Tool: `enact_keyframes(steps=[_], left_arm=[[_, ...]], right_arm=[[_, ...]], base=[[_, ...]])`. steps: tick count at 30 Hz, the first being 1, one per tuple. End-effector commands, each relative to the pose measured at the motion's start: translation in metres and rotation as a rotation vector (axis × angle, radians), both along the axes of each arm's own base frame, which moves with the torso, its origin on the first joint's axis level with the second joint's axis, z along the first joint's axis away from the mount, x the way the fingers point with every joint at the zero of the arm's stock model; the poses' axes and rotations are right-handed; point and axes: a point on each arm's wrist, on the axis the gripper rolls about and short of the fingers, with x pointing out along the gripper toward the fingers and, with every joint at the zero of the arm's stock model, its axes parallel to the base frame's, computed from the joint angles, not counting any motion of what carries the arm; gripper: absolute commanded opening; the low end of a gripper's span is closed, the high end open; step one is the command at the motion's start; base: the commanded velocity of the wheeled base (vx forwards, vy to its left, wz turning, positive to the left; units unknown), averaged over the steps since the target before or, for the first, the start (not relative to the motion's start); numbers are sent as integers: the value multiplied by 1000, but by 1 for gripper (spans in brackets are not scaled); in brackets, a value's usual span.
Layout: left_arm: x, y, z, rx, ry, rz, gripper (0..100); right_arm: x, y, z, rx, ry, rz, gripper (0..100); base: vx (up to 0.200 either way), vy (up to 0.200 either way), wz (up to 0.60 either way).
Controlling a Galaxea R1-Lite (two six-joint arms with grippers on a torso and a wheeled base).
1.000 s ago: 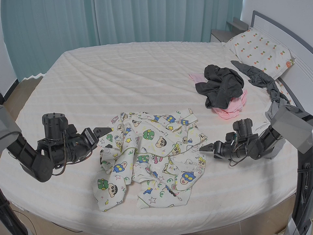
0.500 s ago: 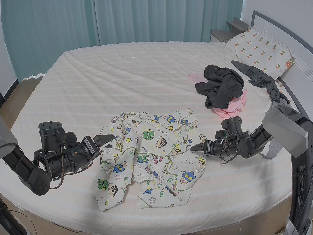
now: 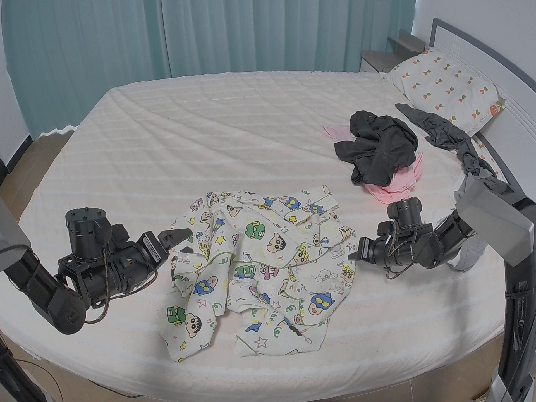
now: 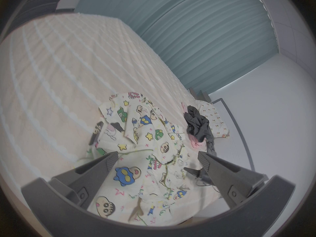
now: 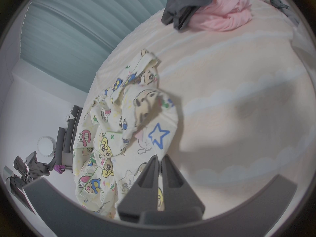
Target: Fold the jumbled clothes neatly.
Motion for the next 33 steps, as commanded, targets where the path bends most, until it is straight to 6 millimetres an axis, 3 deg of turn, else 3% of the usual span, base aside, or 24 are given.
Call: enact_keyframes(steps=[1,11,15,19,20,27,33], left_arm=[[0,1,-2,86,-29,5,100],[1,3,-6,139,-33,8,100],[2,3,-6,138,-33,9,100],[2,3,-8,138,-27,7,100],[3,3,-9,139,-24,8,100],[4,3,-15,144,-3,10,100],[5,3,-16,143,1,11,100]], right_arm=[[-6,-19,20,-2,-44,-54,0],[-14,-61,23,-24,-105,-161,0],[-20,-58,17,-14,-74,-134,0],[-18,-41,13,5,-62,-74,0],[-18,-37,12,6,-62,-64,100],[-11,4,-8,-2,-37,23,100],[-4,25,-18,-30,8,51,100]], base=[[0,0,0],[0,0,0],[0,0,0],[0,0,0],[0,0,0],[0,0,0],[0,0,0]])
